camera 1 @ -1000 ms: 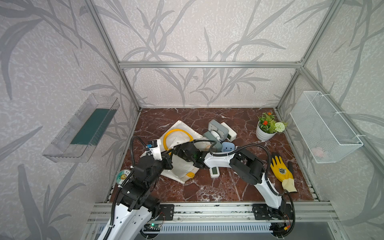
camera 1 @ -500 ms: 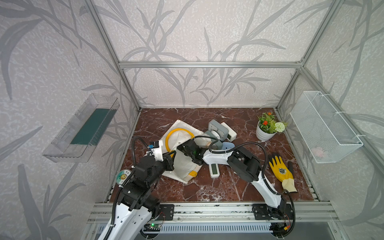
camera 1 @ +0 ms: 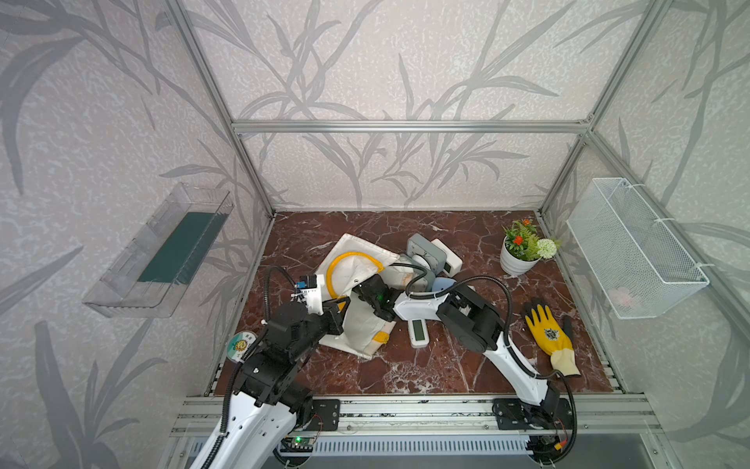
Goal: Take the alarm clock out of the canvas bag
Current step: Pick up the alarm from the canvas bag.
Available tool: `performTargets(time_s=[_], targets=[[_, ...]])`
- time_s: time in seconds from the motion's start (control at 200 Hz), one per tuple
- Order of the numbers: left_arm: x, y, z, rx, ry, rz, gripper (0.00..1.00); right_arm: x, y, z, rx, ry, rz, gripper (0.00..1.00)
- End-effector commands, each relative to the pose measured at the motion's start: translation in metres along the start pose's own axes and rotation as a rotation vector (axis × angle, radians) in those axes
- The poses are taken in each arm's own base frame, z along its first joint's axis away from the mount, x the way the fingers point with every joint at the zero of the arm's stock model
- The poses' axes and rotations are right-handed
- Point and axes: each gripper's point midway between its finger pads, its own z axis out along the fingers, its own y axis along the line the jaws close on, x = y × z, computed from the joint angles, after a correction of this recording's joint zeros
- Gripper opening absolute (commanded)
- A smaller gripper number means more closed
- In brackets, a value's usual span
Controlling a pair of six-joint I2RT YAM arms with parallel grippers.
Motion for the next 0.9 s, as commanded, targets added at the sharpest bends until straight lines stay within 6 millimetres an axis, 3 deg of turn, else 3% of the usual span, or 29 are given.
performTargets(time_s=[0.0,0.155,0.375,0.595,0.895], targets=[[0.006,-0.012,-0.003,0.062,0.037,-0.021,0.0,-0.026,0.007,0.004,-0.048,-0.07,-0.003,0.65],[0.006,-0.014,-0.004,0.068,0.045,-0.018,0.0,-0.022,0.005,0.014,-0.049,-0.038,0.006,0.65],[0.006,-0.022,-0.003,0.111,0.054,-0.018,0.0,-0.009,-0.019,0.029,0.063,0.048,0.0,0.66],[0.005,-0.025,-0.003,0.131,0.049,-0.02,0.0,-0.006,-0.028,0.038,0.091,0.074,0.0,0.66],[0.01,-0.02,-0.006,0.115,0.047,-0.025,0.0,-0.007,-0.031,0.041,0.035,0.065,0.009,0.48]])
